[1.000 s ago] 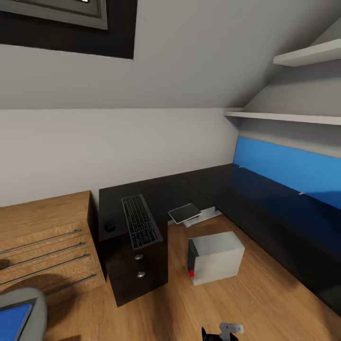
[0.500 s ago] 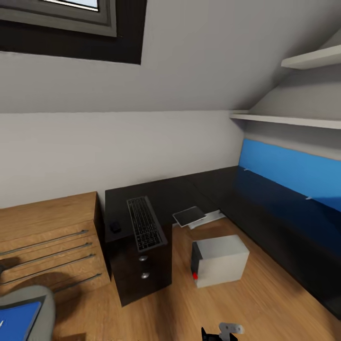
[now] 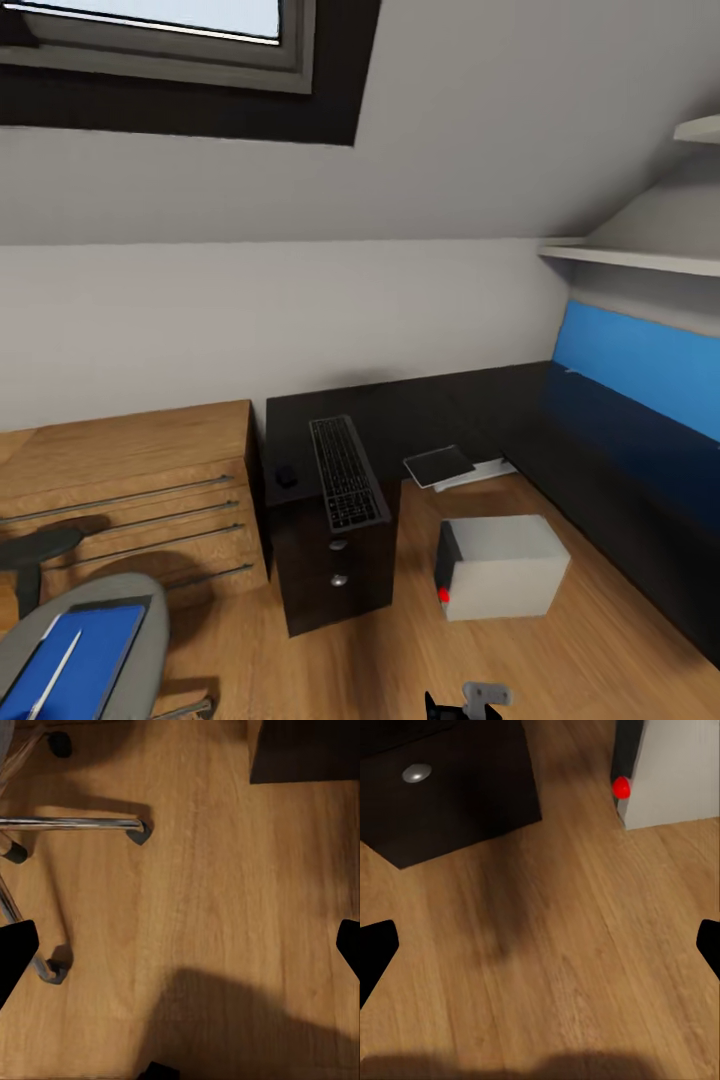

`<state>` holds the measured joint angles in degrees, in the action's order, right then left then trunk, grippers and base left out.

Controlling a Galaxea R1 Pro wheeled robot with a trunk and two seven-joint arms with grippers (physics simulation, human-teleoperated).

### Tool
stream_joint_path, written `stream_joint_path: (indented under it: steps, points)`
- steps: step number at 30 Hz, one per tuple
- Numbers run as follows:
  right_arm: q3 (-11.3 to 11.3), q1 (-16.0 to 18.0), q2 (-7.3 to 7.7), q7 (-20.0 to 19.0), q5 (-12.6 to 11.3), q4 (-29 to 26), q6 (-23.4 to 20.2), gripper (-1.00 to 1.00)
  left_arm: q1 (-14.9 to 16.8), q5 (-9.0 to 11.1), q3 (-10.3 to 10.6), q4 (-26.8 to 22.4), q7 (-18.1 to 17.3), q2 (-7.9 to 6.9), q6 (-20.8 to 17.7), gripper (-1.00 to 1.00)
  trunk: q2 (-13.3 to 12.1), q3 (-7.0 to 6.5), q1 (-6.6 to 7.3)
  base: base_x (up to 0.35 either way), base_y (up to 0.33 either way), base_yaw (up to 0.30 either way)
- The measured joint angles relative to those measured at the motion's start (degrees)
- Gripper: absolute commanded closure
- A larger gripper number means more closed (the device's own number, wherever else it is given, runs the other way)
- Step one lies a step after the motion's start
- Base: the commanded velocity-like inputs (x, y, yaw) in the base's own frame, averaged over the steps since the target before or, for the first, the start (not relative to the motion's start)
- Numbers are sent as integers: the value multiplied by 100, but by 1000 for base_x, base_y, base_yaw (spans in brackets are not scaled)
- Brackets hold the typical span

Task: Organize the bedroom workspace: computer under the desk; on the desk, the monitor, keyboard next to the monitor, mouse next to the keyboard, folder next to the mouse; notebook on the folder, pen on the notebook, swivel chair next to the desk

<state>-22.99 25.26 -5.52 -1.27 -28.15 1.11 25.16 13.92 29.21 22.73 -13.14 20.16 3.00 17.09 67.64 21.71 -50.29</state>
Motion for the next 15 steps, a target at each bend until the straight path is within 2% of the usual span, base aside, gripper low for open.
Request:
stream_joint_path:
  steps: [4,7,15]
  points:
    - [0,-1,0,0,0,0,-1,-100,0,13,-1,0,8,0,-1,-100,-161,-60,88,0,0,277]
    - [0,-2,0,0,0,0,-1,-100,0,141,-2,0,10,-1,1,-100,-281,-105,154,0,0,277]
    - [0,0,0,0,0,0,-2,-100,0,217,-2,0,10,0,0,-100,-602,-223,330,-1,0,276]
